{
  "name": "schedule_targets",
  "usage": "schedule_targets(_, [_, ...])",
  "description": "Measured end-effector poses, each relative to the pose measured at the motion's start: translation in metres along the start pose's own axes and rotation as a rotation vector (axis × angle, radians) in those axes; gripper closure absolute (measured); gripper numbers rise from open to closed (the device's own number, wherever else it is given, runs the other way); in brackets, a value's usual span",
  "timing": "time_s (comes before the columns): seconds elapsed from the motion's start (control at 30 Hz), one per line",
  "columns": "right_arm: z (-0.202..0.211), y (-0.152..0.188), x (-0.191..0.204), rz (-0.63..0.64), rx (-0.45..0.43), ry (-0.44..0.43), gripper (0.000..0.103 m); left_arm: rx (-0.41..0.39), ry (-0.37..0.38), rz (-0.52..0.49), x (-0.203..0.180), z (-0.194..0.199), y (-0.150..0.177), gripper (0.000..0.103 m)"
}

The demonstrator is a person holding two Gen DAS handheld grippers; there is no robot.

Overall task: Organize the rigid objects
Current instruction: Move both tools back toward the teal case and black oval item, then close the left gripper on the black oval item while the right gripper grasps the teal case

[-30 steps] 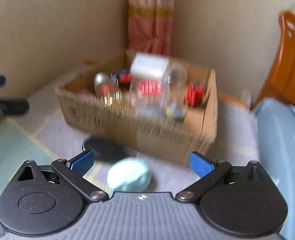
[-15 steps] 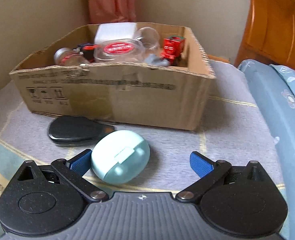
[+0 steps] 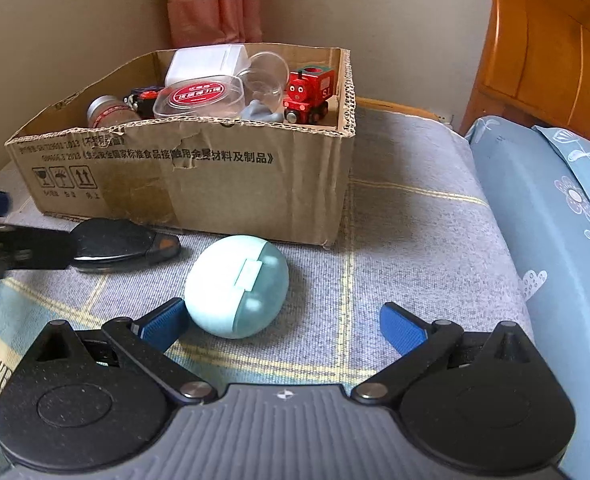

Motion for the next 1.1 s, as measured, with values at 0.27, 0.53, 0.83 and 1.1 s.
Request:
schedule_targets(0.27, [0.003,0.003,-0.004,0.033,-0.016,-0.035,0.0,-0.014,0.041,0.026,-0.013,-0.03,-0.004,0.002])
schedule_targets(0.53, [0.005,0.006,-0.005,0.04,-0.028,-0.046,0.0,-0.029,-0.029,0.052,-0.019,-0.044,-0.002,0.001])
schedule_targets(0.83, [0.007,0.007,-0.006,0.037,-0.031,-0.041,0.0,-0.039,-0.107,0.049,0.0,-0.034,0.006,0.0])
schedule_targets(1.1, [0.007,0.007,-0.006,0.042,-0.032,-0.045,0.0,-0.042,-0.136,0.11,0.038,-0.009,0.023,0.001])
Point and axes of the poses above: each gripper's, at about its wrist camera, not at the fingertips, and z roughly against the way its jaws point, x to its left, y to its underside, the point moved 4 cm from there along -z, roughly the way its jaws point, and after that the axes turned 13 degrees about y, right-handed, at the moved point
